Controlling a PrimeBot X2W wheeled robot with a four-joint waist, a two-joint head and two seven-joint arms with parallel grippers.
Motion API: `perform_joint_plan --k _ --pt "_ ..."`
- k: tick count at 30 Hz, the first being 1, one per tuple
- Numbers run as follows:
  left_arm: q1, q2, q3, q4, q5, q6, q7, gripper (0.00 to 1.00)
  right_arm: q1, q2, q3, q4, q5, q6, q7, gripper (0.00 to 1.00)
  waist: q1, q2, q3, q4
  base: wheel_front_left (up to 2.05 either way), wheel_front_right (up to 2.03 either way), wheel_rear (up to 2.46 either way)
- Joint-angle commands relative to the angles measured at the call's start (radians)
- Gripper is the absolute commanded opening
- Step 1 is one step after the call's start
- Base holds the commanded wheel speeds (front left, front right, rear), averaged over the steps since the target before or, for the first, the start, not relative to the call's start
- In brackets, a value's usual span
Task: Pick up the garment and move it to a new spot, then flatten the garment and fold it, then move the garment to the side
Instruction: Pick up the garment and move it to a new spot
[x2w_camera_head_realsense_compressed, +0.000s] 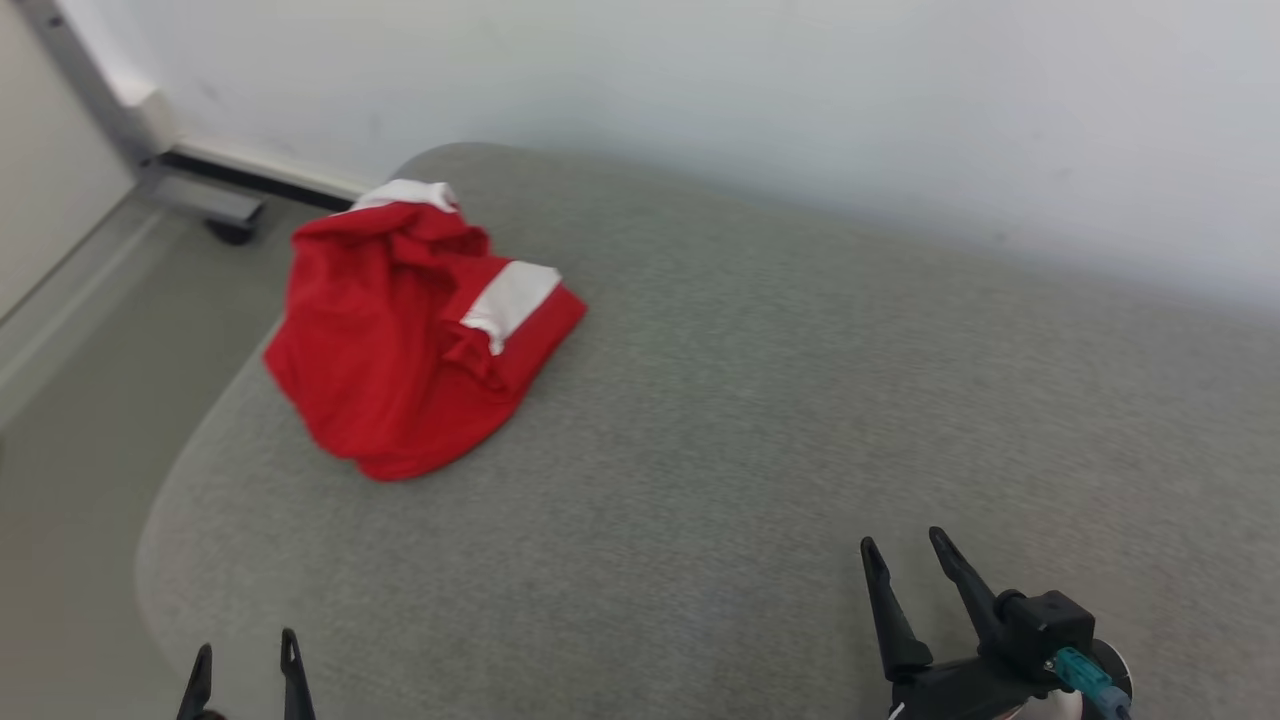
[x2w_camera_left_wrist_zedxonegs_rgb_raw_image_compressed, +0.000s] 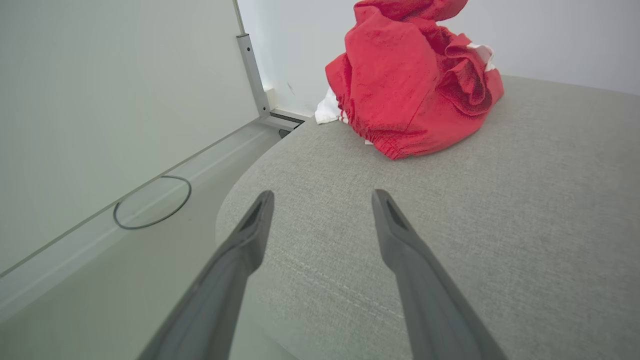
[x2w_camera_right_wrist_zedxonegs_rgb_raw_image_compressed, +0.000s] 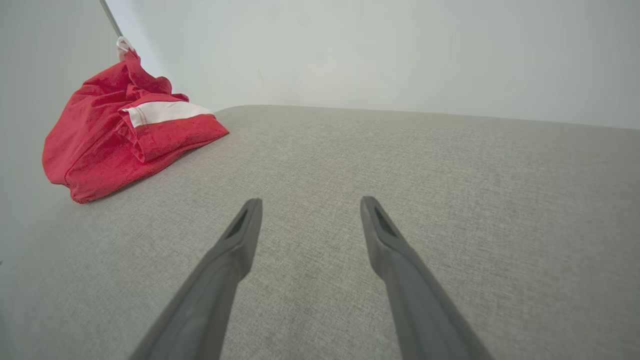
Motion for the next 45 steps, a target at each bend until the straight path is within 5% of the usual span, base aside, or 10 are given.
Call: perform_joint_plan --k 1,19,25,45 --pt "0.015 -0.004 0.010 0.006 -0.013 0.002 -0.003 1.00 -0.009 0.000 0.008 0.004 0.002 -0.002 -0.001 1.00 0.0000 0.0000 -0.002 0.107 0.00 0.00 0.00" --pt "-0.021 -0.004 0.024 0.041 -0.088 -0.056 -0.003 1.00 -0.031 -0.038 0.067 0.036 0.025 -0.002 -0.001 1.00 0.0000 0.0000 0.039 0.115 0.00 0.00 0.00" --pt "-0.126 0.002 0.054 0.065 -0.090 -0.096 -0.003 1.00 -0.042 -0.064 0.065 0.023 0.010 -0.002 -0.001 1.00 0.0000 0.0000 0.095 0.056 0.00 0.00 0.00" --pt "-0.682 0.263 -0.146 0.441 -0.221 -0.121 0.004 1.00 -0.097 -0.192 0.099 -0.016 0.048 -0.002 0.001 1.00 0.0000 0.0000 0.291 -0.125 0.00 0.00 0.00"
